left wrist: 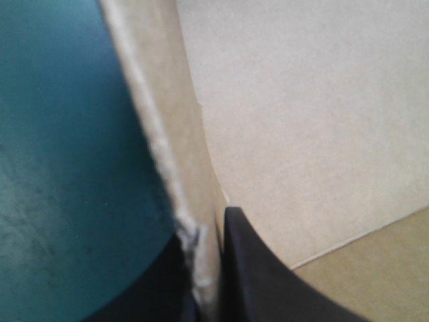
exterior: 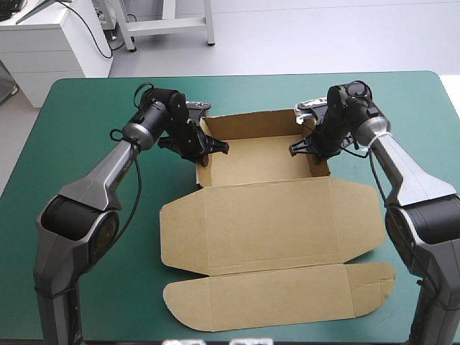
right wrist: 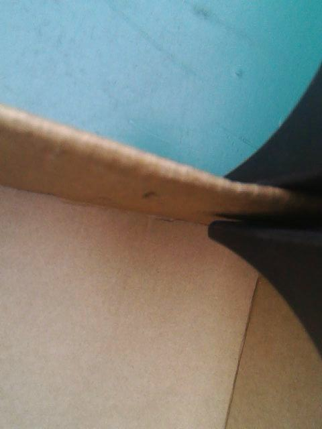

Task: Fold the box

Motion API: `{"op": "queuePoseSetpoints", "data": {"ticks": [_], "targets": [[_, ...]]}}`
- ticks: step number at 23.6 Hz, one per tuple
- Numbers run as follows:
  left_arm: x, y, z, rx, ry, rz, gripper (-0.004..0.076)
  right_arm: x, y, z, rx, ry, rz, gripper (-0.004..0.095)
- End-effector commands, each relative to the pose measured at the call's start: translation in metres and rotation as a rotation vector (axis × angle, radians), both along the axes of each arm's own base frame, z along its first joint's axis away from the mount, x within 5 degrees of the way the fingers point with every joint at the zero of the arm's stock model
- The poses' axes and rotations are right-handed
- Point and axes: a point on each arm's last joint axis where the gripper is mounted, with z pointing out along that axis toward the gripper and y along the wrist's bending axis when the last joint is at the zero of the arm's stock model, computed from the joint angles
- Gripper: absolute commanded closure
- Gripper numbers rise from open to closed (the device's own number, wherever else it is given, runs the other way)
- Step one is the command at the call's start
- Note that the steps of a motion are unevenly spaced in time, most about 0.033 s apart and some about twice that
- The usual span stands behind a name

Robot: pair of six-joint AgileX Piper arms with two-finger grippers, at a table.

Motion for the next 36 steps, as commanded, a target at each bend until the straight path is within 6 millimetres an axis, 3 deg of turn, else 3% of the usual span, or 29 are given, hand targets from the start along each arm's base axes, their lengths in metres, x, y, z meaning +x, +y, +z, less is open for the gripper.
{"op": "queuePoseSetpoints", "data": {"ticks": [1,4,8,10,16,20,24,26,29,32,36], "targets": [[-0.013,-0.003,0.033,-0.054,-0.051,-0.086,0.0673,-0.006,0.011,0.023,0.064,-0.064,0.055,0.0718],[-0.013,-0.004,0.034,-0.068,-0.045,-0.086,0.0562,-0.007,0.011,0.023,0.065,-0.059,0.055,0.0516],[-0.016,-0.005,0.038,-0.09,-0.045,-0.087,0.0315,-0.007,0.011,0.023,0.065,-0.058,0.054,0.0251],[-0.017,-0.003,0.043,-0.081,-0.063,-0.087,0.0264,-0.006,0.009,0.025,0.064,-0.062,0.051,0.0231],[-0.022,0.005,0.059,-0.044,-0.12,-0.084,0.0263,-0.012,-0.001,0.046,0.07,-0.119,0.042,0.0231],[-0.031,0.02,0.085,0.035,-0.219,-0.055,0.0263,-0.023,-0.022,0.075,0.071,-0.193,0.01,0.0231],[-0.058,0.036,0.132,0.033,-0.349,-0.064,0.0303,-0.033,-0.029,0.098,0.066,-0.279,0.028,0.0234],[-0.084,0.047,0.165,0.01,-0.444,-0.089,0.0372,-0.034,-0.029,0.1,0.062,-0.286,0.039,0.0234],[-0.117,0.062,0.193,0.009,-0.534,-0.124,0.0491,-0.032,-0.029,0.101,0.07,-0.309,0.036,0.0234],[-0.139,0.077,0.196,0.064,-0.56,-0.131,0.0614,-0.031,-0.029,0.102,0.073,-0.327,0.035,0.0235],[-0.161,0.095,0.177,0.17,-0.523,-0.125,0.072,-0.03,-0.028,0.101,0.073,-0.327,0.034,0.0235]]}}
